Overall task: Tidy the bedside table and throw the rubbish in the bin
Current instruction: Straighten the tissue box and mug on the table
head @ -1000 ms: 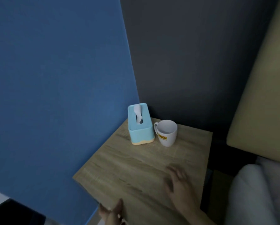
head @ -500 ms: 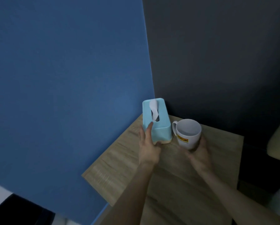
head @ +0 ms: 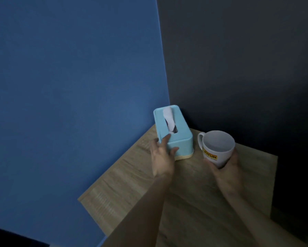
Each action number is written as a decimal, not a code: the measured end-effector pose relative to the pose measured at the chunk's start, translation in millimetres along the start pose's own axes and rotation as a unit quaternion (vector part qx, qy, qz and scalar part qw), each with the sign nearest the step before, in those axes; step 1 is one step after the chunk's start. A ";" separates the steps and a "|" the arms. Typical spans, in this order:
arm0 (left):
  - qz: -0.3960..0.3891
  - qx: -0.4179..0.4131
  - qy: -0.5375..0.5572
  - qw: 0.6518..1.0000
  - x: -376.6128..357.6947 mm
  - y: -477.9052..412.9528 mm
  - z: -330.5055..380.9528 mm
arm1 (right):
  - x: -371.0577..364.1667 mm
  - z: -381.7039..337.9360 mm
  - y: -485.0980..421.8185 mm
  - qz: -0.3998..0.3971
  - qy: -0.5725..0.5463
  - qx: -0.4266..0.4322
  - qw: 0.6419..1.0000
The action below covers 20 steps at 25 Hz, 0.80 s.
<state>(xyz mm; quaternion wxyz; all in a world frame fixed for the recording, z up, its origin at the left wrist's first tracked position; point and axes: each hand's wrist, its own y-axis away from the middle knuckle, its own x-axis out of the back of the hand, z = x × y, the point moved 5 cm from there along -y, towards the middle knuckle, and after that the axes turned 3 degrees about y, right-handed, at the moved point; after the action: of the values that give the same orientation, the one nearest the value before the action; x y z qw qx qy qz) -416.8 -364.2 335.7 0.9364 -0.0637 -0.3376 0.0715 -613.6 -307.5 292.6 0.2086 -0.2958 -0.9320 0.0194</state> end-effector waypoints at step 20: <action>-0.091 -0.098 -0.253 0.958 -33.5 -30.6 35.5 | -1.2 14.1 -6.4 0.014 0.005 0.013 1.000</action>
<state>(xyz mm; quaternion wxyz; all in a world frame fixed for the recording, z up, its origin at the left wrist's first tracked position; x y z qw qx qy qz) -462.4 -397.6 347.0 0.8124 -0.1041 -0.5728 -0.0340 -621.8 -312.2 280.3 0.2171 -0.3058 -0.9265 0.0325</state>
